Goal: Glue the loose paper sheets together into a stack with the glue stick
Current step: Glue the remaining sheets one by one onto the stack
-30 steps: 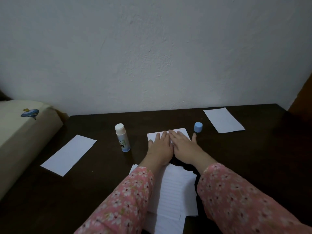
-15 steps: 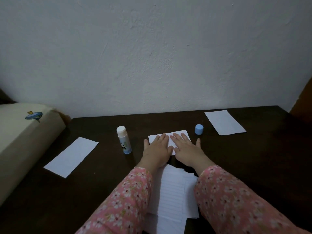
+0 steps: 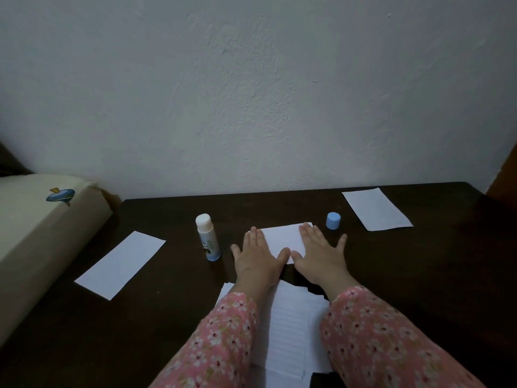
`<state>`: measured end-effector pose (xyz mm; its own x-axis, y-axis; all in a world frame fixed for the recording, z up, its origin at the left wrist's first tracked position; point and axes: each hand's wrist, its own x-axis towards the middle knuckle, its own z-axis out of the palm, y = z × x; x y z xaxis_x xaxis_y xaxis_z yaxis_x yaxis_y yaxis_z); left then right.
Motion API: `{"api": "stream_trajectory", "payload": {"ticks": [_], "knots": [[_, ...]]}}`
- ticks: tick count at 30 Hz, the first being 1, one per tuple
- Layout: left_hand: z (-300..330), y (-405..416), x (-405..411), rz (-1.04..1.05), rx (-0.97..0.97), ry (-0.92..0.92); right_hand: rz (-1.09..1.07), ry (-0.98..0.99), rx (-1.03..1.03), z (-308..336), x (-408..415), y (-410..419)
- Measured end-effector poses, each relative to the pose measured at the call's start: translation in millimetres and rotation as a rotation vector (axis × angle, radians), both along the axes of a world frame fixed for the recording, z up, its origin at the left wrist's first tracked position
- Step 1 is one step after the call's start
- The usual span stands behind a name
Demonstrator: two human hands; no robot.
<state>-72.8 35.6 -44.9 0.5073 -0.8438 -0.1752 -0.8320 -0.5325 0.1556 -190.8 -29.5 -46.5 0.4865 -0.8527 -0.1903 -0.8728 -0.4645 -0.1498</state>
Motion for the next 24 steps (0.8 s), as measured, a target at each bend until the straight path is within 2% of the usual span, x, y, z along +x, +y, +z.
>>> {"api": "stream_trajectory", "payload": {"ticks": [6, 10, 13, 19, 24], "knots": [[7.2, 0.0, 3.2, -0.025, 0.035, 0.016, 0.069, -0.017, 0.043, 3.8, -7.0, -3.4], [13.6, 8.5, -2.1, -0.110, -0.145, -0.054, 0.150, -0.105, -0.067, 4.4, -16.7, 2.0], [10.3, 16.7, -12.4, -0.252, -0.232, -0.148, 0.233, -0.139, -0.053, 0.9, -19.0, 14.7], [11.0, 24.0, -1.5, -0.243, -0.150, 0.010, 0.155, -0.065, 0.037, -0.5, -18.5, 20.7], [5.3, 34.4, 19.2, -0.187, -0.197, 0.085, 0.092, -0.028, 0.041, 3.6, -26.4, 17.3]]}}
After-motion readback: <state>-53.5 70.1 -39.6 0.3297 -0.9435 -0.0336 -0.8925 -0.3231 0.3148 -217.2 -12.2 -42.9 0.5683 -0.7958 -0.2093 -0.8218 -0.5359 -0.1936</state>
